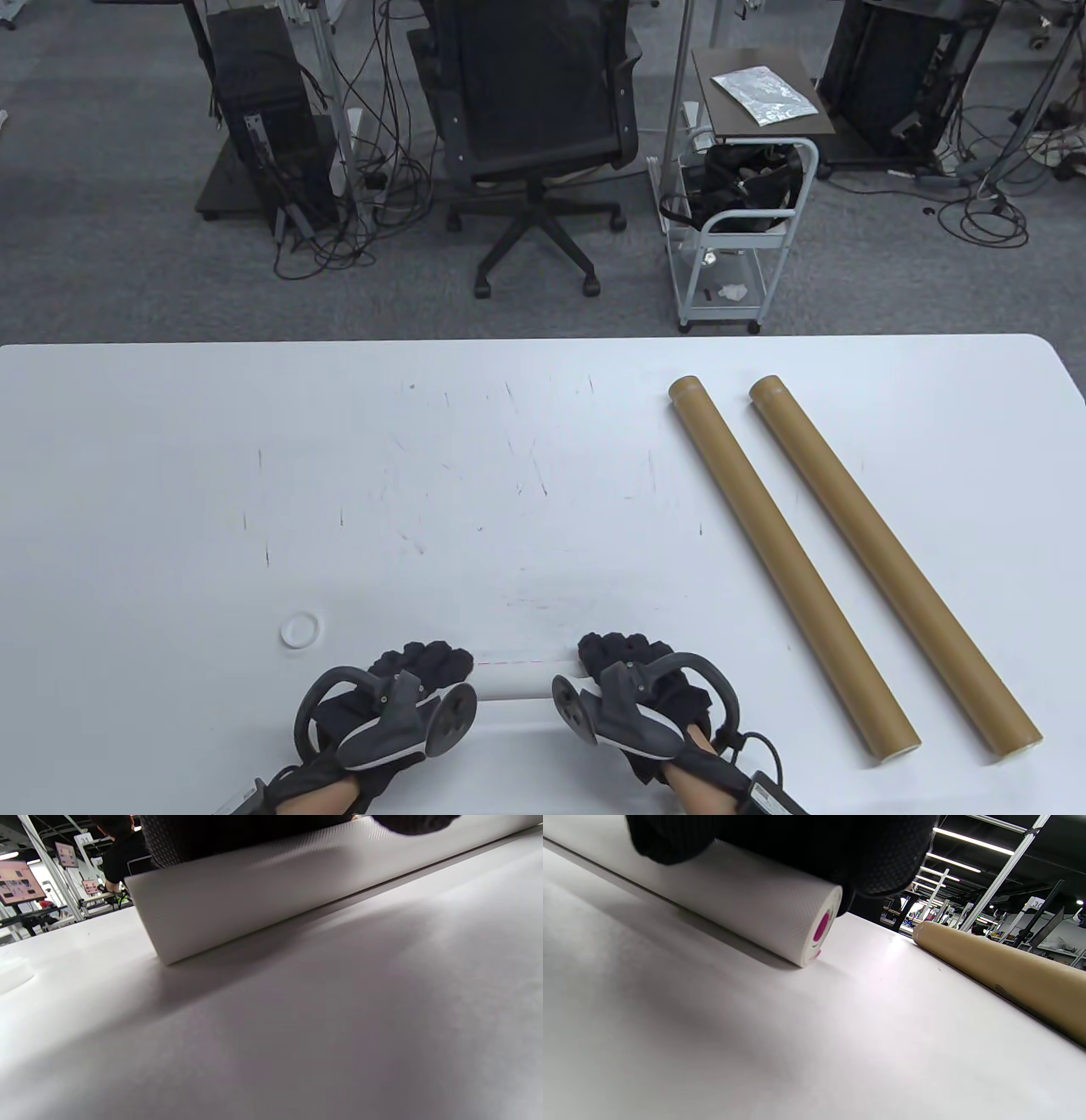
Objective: Roll up mouse pads and store in mailing tubes
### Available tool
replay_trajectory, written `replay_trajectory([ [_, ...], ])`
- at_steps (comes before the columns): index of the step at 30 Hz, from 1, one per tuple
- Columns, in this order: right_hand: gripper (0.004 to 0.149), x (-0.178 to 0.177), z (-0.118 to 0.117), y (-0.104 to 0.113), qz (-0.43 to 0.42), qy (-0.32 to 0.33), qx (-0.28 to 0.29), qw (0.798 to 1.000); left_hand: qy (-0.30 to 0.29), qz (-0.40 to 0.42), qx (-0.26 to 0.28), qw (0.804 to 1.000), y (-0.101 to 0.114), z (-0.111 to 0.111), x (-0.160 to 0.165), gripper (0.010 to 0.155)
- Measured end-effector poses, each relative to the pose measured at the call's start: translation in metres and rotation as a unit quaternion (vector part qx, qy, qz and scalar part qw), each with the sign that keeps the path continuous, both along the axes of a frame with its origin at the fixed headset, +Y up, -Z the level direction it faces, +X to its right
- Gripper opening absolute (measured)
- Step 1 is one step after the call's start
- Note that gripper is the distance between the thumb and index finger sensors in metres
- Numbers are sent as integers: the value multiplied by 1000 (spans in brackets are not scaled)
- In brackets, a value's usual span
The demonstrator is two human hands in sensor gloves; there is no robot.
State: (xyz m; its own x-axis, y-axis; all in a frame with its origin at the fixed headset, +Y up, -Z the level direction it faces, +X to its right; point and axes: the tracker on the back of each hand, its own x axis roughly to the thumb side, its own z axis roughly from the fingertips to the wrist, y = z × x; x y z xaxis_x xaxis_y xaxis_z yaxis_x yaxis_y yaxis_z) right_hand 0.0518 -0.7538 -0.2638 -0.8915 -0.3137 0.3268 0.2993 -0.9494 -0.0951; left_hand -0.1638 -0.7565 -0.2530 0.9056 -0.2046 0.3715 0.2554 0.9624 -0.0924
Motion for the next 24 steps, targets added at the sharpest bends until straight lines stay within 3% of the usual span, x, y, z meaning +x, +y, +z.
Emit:
replay_trajectory([
  [5, 58, 0, -2, -1, -1, -6, 1, 1000, 8, 0, -9, 1000, -2, -2, 0, 67],
  [10, 57, 0, -4, 1, -10, -10, -4, 1000, 4, -37, 59, 998, -3, -2, 3, 58],
  [15, 56, 0, -2, 2, -11, 9, -28, 1000, 6, -10, 17, 1000, 2, -4, 2, 55],
  [20, 56, -2, -1, 0, -3, 11, -25, 1000, 3, -23, 19, 1000, -2, -2, 3, 56],
  [24, 57, -2, -1, -1, -2, 11, -27, 1000, -21, -29, 85, 996, 4, 3, 0, 59],
])
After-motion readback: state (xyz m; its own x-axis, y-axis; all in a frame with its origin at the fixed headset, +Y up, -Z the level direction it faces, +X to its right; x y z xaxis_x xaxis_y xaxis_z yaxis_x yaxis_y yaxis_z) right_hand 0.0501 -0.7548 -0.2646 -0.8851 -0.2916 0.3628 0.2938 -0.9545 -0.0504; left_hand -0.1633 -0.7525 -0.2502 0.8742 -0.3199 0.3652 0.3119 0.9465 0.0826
